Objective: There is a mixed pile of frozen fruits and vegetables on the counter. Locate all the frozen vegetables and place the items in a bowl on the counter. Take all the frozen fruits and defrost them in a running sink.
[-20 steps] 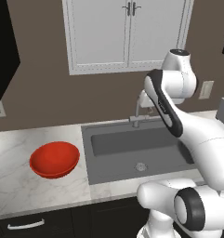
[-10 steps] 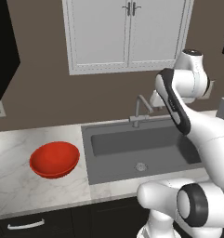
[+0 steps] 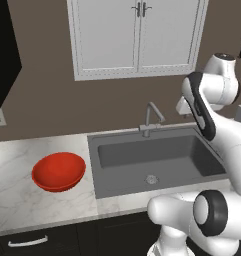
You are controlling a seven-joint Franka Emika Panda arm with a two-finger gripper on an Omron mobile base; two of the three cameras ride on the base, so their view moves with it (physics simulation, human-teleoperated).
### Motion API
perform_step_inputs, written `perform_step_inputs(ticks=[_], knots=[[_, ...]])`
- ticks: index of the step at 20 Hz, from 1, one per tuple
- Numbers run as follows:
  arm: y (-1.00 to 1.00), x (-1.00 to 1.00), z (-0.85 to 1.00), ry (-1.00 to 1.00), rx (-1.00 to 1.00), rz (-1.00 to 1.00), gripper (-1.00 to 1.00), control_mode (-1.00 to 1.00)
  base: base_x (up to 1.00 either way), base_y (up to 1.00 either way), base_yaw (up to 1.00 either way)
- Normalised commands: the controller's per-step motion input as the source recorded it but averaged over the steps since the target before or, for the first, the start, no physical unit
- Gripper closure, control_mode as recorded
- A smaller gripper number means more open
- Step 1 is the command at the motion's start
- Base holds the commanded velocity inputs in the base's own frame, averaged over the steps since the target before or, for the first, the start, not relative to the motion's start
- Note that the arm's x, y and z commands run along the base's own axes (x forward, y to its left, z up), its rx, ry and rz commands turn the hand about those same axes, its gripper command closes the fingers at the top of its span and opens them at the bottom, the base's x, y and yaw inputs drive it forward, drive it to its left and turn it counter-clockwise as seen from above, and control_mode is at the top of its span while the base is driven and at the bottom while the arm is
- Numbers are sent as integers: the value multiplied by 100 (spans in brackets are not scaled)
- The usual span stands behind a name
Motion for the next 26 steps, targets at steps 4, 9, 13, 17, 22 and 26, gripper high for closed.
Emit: perform_step_inputs(ticks=[4, 9, 13, 17, 22, 26], knots=[[-52, 0, 0, 0, 0, 2, -100, -100, 0, 0, 0], [-53, 0, 0, 0, 0, 4, -100, -100, 0, 0, 0], [-55, -1, -3, 0, 0, 3, -100, -100, 0, 0, 0], [-53, -5, -13, 0, 0, 2, -100, -100, 0, 0, 0], [-49, -19, -22, 0, 0, 2, -100, -100, 0, 0, 0], [-48, -26, -29, 0, 0, 2, -100, -100, 0, 0, 0]])
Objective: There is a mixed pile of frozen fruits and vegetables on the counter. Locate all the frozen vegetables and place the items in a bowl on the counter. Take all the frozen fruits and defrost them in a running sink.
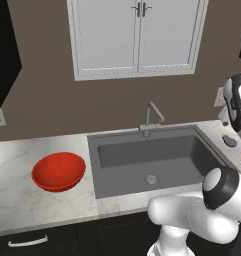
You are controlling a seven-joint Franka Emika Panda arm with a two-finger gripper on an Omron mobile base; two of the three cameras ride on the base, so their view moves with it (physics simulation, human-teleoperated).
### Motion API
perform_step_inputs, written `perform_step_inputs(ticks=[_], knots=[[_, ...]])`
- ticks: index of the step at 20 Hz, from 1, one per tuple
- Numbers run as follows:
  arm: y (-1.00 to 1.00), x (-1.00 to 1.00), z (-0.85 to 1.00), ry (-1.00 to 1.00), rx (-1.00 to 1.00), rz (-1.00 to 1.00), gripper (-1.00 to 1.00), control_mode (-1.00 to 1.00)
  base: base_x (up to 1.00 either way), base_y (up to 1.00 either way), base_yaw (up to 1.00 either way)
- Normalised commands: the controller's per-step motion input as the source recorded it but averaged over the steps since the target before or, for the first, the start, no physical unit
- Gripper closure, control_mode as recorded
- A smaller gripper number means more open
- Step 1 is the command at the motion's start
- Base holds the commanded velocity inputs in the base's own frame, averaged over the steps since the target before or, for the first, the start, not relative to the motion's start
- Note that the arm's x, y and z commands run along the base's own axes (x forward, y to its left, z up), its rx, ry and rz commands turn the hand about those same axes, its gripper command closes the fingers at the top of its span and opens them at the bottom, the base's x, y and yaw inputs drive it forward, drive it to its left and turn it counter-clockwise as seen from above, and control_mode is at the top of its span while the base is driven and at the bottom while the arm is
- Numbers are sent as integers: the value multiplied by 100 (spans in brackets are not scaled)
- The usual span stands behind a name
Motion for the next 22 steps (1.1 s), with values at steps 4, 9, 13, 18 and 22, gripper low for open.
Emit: perform_step_inputs(ticks=[4, 9, 13, 18, 22], knots=[[-48, -27, -30, 0, 0, 2, -100, -100, 0, 0, 0], [-51, -28, -28, 0, 0, 2, -100, -100, 0, 0, 0], [-54, -31, -25, 0, 0, 3, -100, -100, 0, 0, 0], [-55, -27, -27, 0, 0, 4, -100, -100, 0, 0, 0], [-54, -18, -27, 0, 0, 4, -100, -100, 0, 0, 0]])
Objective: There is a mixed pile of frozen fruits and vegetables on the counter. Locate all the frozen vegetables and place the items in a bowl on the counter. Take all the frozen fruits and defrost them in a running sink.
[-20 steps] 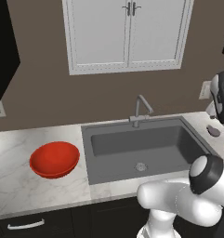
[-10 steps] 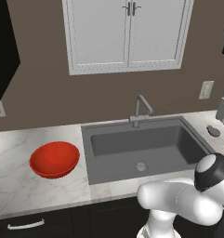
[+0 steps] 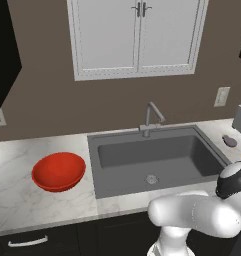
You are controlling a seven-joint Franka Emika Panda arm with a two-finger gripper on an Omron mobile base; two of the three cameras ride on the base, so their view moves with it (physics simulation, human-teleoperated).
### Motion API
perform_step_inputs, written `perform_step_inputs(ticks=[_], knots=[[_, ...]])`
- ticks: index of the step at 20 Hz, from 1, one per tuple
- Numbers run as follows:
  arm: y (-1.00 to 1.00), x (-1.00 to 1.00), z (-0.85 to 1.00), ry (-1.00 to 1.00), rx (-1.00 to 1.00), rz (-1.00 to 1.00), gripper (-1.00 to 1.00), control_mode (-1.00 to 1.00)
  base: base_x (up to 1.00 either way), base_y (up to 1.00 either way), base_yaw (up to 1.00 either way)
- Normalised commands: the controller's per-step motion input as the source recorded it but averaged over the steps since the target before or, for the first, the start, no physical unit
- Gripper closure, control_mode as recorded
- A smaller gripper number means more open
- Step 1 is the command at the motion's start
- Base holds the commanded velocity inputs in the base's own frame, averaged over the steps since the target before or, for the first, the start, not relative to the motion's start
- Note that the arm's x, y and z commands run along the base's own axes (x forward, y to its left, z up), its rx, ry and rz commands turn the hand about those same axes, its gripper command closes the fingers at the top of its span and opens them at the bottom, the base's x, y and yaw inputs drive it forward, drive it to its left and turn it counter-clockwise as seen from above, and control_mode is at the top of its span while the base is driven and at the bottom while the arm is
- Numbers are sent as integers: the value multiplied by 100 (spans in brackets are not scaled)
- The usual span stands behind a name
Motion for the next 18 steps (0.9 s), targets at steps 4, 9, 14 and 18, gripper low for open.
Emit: perform_step_inputs(ticks=[4, 9, 14, 18], knots=[[-54, -7, -25, 0, 0, 3, -100, -100, 0, 0, 0], [-52, 0, -22, 0, 0, 2, -100, -100, 0, 0, 0], [-48, 0, -19, 0, 0, 1, -100, -100, 0, 0, 0], [-42, 0, -23, 0, 0, 1, -100, -100, 0, 0, 0]])
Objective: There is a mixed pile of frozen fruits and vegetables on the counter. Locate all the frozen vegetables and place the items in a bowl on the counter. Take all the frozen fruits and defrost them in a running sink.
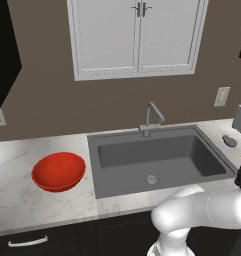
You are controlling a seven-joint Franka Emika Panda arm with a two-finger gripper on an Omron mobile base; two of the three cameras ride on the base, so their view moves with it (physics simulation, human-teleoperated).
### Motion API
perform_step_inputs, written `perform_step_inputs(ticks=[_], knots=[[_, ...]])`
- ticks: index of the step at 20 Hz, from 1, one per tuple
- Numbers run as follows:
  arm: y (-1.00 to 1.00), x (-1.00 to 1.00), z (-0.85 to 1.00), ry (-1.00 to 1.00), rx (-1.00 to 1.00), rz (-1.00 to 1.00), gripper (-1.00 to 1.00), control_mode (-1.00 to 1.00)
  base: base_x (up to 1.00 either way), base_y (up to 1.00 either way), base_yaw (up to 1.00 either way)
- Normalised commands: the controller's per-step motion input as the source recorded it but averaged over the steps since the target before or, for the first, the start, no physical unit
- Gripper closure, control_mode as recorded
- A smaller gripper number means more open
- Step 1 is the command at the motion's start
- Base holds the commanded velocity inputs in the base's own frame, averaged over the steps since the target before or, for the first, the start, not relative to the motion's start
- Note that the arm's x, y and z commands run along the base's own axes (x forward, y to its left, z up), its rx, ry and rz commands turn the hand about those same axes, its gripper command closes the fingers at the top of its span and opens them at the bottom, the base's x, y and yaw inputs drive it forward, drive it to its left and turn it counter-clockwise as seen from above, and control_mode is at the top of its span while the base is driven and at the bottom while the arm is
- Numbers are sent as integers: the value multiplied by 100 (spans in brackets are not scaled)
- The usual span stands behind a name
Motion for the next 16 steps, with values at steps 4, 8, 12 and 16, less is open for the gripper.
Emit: perform_step_inputs(ticks=[4, 8, 12, 16], knots=[[-35, 0, -23, 0, 0, 1, -100, -100, 0, 0, 0], [-33, 0, -24, 1, 0, 0, -100, -100, 0, 0, 0], [-32, 0, -30, 4, 0, 0, -100, -100, 0, 0, 0], [-23, 0, -35, 7, 0, 0, -100, -100, 0, 0, 0]])
